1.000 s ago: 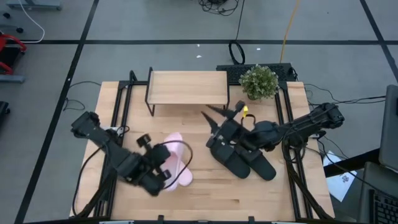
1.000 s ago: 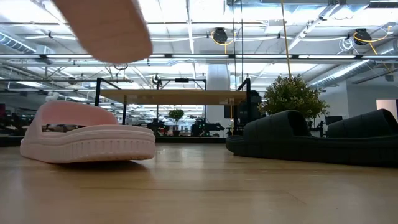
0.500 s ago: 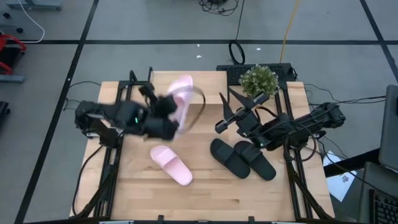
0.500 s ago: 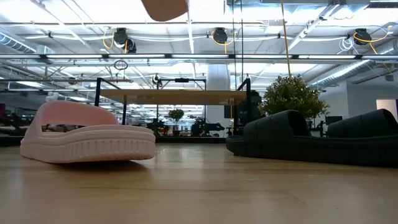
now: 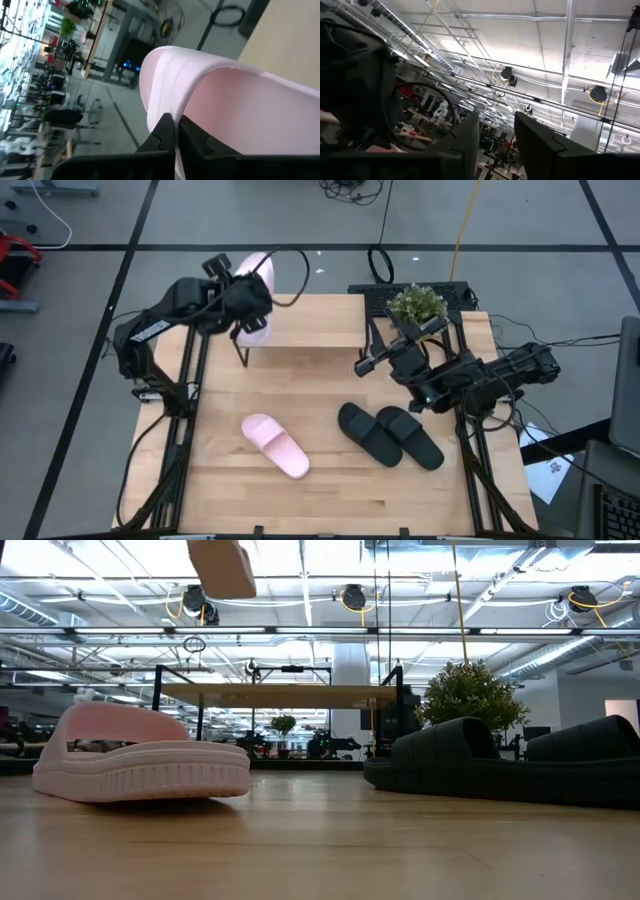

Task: Pick and place slides into the shelf
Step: Put the left pink slide on the shelf

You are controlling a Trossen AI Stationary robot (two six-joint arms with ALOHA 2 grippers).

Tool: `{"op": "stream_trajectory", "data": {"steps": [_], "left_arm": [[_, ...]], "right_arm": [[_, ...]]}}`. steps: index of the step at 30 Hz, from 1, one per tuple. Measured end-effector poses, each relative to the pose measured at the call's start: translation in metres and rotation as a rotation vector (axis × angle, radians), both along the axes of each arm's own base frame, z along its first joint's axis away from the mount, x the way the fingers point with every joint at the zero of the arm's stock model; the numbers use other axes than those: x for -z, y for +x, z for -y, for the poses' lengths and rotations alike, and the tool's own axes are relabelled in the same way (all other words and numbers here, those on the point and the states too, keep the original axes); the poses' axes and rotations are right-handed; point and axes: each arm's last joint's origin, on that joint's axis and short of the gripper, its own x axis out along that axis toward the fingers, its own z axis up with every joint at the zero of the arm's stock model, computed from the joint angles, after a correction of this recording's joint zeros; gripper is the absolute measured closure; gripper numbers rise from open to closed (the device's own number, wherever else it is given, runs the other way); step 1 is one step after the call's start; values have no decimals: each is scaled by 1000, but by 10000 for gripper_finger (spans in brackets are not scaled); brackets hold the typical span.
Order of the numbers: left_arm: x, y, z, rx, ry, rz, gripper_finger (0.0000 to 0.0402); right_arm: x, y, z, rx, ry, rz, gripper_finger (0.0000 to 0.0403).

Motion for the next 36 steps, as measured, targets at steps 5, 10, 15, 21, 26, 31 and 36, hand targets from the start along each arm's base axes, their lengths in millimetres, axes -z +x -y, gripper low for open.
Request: {"op": "stream_trajectory", "data": {"steps": [5, 10, 15, 21, 26, 31, 36], "left_arm": [[0, -4, -18, -16, 7, -63, 402], [-3, -2, -28, 13, -1, -55, 402], [-1, 7, -30, 105, -37, -58, 402], [8, 17, -37, 99, -52, -101, 402], [30, 25, -45, 96, -81, -188, 402], [56, 32, -50, 99, -96, -260, 401], [83, 37, -58, 116, -85, -279, 401]], "right_arm": [[0, 2, 11, 21, 18, 21, 287], [0, 4, 20, 21, 47, 51, 287], [2, 7, 23, 37, 37, 9, 287], [4, 9, 23, 61, 44, -32, 287], [6, 8, 25, 147, 81, -96, 287], [6, 7, 25, 167, 70, -121, 287], [6, 8, 27, 174, 69, -123, 287]]}}
